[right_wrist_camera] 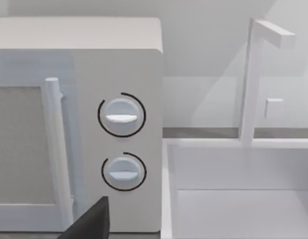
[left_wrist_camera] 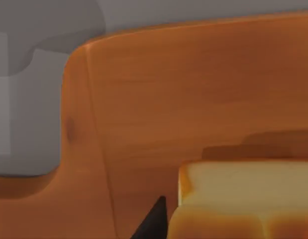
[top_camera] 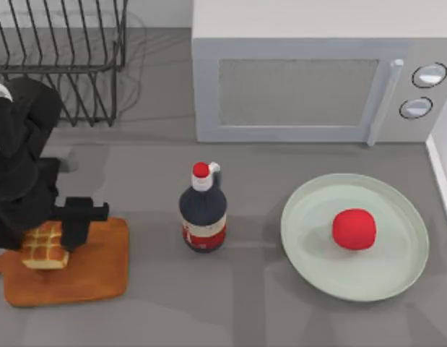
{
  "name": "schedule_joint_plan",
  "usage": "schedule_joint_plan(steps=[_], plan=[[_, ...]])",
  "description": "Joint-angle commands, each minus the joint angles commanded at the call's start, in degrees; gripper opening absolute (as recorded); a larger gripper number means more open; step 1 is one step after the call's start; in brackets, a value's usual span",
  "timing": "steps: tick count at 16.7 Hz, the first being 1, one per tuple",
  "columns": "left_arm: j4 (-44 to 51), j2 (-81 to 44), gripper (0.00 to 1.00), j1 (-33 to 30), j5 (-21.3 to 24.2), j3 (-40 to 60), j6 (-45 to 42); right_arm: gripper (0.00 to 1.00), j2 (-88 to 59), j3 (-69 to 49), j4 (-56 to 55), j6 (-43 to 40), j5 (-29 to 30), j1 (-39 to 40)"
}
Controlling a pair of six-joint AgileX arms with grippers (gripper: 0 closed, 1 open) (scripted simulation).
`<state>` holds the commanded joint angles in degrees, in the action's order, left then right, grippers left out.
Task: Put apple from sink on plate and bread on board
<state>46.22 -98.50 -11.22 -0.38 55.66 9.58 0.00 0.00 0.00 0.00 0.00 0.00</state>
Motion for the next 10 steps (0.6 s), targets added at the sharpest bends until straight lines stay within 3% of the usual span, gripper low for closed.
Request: schedule_joint_plan(steps=[8,10], plan=[[0.0,0.0,0.98,0.0,0.0,0.0,0.0,1.0,0.0,0.0,0.0,0.0,0.0,0.0],[0.0,0.0,1.0,0.0,0.0,0.0,0.0,1.0,0.0,0.0,0.0,0.0,0.0,0.0]])
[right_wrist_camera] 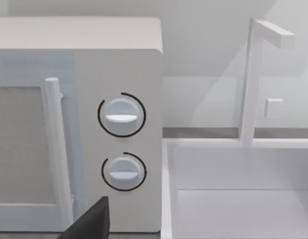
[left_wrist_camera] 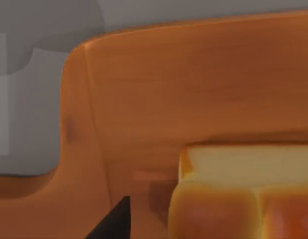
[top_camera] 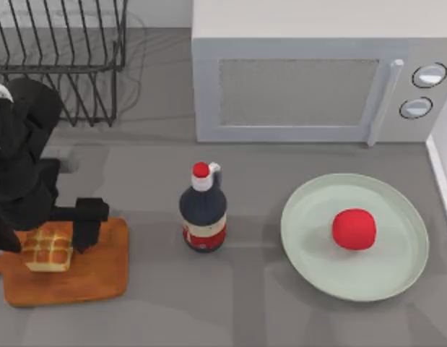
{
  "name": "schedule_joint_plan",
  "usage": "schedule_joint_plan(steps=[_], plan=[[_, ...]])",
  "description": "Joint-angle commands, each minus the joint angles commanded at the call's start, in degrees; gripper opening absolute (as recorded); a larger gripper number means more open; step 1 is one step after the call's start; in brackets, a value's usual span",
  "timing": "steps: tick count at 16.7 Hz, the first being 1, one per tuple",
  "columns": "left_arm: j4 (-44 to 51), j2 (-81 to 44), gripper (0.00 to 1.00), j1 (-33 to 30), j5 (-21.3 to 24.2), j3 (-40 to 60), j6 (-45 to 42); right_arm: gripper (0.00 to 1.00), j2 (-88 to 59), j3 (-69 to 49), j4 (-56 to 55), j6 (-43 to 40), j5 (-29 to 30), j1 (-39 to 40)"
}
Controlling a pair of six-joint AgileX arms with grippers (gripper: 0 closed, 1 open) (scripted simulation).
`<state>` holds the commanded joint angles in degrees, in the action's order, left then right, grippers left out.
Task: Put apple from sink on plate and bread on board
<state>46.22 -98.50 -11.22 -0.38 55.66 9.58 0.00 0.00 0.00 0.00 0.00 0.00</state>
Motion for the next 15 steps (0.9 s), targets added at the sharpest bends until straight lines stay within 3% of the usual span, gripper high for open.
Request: schedule_joint_plan(steps=[9,15], plan=[[-0.29,0.65,1.0,0.08,0.0,-0.05,-0.07,1.0,0.0,0.0,0.0,0.0,0.0,0.0],[-7.08,15.24,1.0,1.7,0.04,-7.98,-1.51,1.0,0.0,0.0,0.0,0.0,0.0,0.0]])
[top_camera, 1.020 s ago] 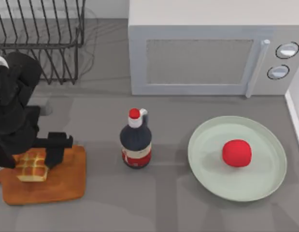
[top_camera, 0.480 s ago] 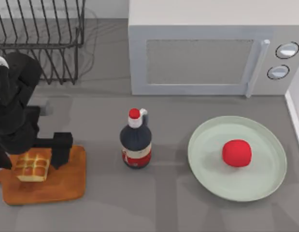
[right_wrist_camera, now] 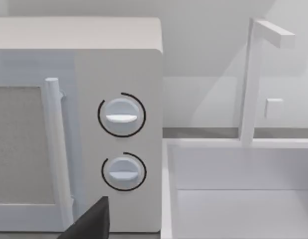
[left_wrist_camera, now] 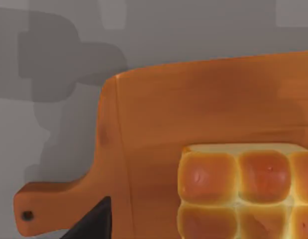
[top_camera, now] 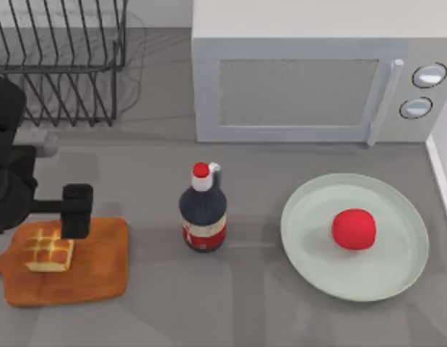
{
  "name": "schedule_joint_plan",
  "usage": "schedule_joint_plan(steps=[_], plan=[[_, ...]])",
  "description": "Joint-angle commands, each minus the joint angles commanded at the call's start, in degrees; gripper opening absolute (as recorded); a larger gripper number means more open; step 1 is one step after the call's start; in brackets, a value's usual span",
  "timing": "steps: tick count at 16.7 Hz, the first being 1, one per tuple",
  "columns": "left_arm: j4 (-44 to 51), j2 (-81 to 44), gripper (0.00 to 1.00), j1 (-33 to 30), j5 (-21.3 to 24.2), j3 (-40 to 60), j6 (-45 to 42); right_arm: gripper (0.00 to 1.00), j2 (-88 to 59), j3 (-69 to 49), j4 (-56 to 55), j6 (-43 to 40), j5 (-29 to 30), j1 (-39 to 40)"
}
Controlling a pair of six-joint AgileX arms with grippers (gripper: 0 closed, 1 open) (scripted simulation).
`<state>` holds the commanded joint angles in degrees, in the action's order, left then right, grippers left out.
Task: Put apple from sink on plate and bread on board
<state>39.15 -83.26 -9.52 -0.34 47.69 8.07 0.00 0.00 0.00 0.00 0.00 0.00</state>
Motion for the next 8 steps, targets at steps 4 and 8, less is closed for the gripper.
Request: schedule_joint_plan(steps=[4,8], plan=[[-8.01,16.7,1.0,1.95,0.06,-10.03,-1.65,1.0,0.0,0.0,0.0,0.0,0.0,0.0],[-17.64,38.7,1.0,4.33,0.15,-21.77,-3.6,1.0,0.0,0.0,0.0,0.0,0.0,0.0]])
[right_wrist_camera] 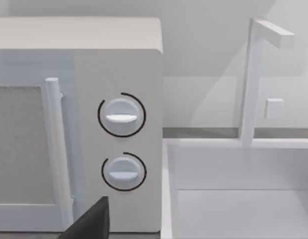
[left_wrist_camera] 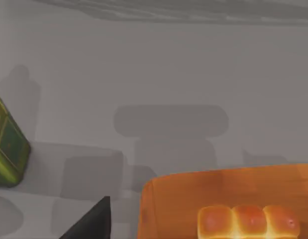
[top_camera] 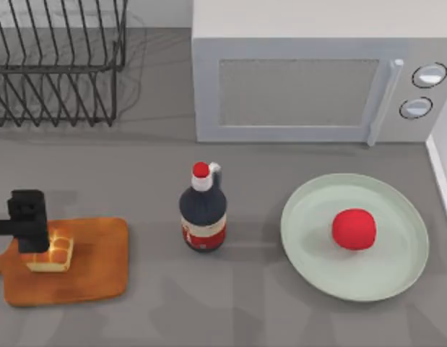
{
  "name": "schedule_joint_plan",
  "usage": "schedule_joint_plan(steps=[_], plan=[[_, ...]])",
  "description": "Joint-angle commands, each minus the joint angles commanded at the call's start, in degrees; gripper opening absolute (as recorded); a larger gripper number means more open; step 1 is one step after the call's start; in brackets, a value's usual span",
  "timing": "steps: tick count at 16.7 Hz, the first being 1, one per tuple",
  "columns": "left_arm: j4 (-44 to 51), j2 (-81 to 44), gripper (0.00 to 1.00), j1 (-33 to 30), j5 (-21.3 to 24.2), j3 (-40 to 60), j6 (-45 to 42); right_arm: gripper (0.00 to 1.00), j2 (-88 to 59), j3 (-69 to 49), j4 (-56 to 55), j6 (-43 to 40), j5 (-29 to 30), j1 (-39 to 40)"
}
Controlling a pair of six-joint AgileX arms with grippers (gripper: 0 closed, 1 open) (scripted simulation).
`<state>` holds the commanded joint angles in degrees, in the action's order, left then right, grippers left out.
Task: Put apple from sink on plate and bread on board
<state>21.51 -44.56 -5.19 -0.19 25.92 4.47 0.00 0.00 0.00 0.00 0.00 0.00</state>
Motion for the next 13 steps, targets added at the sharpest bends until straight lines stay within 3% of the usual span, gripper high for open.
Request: schedule_joint_plan(steps=[7,13], plan=[[-16.09,35.37,1.0,3.89,0.14,-19.46,-3.34,1.0,0.0,0.0,0.0,0.0,0.0,0.0],[-21.51,44.57,1.0,5.19,0.19,-25.92,-4.47,1.0,0.0,0.0,0.0,0.0,0.0,0.0]])
